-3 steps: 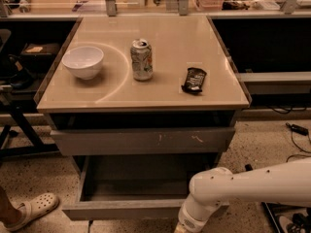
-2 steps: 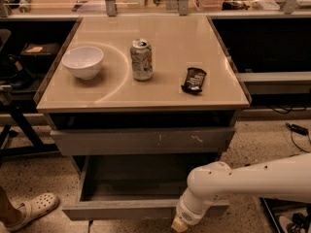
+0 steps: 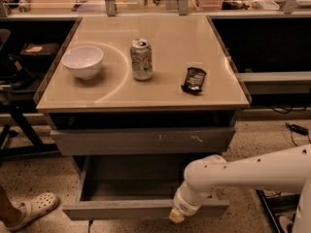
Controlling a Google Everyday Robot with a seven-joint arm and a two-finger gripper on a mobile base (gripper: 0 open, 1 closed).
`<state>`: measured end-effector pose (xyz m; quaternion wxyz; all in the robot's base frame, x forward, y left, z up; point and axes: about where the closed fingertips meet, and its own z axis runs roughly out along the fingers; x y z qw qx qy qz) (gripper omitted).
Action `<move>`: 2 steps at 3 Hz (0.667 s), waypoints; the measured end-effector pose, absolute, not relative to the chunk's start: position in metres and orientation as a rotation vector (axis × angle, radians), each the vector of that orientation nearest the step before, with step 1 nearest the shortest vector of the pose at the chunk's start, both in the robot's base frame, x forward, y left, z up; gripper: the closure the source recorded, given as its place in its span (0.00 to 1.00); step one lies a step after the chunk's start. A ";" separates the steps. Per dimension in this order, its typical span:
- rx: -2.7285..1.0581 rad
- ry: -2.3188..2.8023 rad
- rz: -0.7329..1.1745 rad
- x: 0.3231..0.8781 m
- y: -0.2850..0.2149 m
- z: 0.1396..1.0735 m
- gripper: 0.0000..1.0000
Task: Close middle drawer
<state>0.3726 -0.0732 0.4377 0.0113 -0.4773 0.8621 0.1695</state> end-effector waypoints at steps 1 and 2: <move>-1.475 2.723 0.484 0.386 -0.070 0.429 0.82; -1.472 2.729 0.483 0.386 -0.068 0.429 0.59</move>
Offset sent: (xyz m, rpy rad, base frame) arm 0.0117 0.0030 -0.0075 -0.0313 0.0005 -0.0131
